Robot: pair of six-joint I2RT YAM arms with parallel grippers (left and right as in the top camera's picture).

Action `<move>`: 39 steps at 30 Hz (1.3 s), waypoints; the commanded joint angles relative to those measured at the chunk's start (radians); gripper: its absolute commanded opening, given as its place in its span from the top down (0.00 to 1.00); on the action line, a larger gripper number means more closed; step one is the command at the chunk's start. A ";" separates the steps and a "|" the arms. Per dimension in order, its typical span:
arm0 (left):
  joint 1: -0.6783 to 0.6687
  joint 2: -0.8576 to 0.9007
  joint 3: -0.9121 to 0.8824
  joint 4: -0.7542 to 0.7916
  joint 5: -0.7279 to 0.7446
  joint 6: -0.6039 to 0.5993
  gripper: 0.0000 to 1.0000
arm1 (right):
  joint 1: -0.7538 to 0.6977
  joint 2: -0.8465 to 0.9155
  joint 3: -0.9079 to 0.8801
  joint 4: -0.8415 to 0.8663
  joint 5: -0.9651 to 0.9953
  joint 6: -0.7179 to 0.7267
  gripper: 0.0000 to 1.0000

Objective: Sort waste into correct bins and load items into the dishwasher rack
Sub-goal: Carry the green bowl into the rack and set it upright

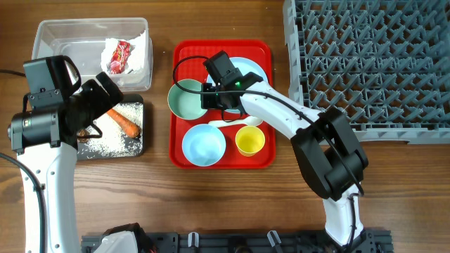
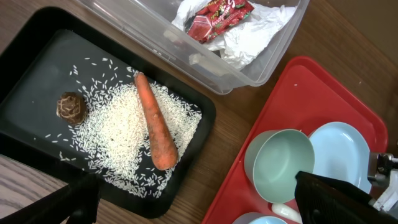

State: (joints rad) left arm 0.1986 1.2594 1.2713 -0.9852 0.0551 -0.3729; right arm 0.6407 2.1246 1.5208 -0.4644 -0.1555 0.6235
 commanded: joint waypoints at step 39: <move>0.000 0.004 0.008 0.000 0.016 -0.010 0.00 | -0.471 0.050 0.303 0.414 1.135 -1.141 0.96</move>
State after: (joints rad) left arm 0.1986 1.2602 1.2709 -0.9882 0.0582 -0.3733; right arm 0.1539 2.1395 1.8156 -0.0566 0.9237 -0.3389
